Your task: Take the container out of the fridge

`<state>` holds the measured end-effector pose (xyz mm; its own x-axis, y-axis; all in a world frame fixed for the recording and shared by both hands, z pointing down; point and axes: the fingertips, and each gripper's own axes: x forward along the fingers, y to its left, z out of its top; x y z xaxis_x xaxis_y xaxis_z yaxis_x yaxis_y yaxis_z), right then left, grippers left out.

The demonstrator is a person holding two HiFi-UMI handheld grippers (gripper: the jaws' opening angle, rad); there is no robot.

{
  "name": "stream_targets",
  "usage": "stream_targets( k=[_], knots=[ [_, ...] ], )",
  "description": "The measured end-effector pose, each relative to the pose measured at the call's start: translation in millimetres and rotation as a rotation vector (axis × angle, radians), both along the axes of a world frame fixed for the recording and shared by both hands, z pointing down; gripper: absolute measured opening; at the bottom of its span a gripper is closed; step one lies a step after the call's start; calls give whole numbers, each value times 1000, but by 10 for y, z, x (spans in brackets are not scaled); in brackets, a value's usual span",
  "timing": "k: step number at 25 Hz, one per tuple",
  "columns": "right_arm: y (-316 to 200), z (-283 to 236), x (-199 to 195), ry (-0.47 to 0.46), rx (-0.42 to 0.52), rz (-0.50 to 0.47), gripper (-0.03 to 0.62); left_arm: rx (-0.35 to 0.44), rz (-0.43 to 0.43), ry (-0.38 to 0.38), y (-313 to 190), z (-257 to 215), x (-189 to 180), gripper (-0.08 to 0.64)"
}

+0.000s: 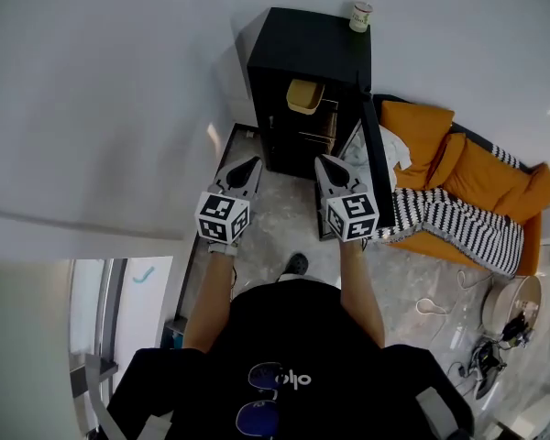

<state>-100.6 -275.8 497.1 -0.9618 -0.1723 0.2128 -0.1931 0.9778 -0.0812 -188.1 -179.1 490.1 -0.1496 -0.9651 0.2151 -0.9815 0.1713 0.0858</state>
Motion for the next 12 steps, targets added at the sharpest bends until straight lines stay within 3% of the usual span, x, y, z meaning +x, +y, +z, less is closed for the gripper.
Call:
stream_targets(
  k=[12],
  knots=[
    [-242,91,16,12,-20,25,8,-16,57,9,-365,85,-49,8]
  ],
)
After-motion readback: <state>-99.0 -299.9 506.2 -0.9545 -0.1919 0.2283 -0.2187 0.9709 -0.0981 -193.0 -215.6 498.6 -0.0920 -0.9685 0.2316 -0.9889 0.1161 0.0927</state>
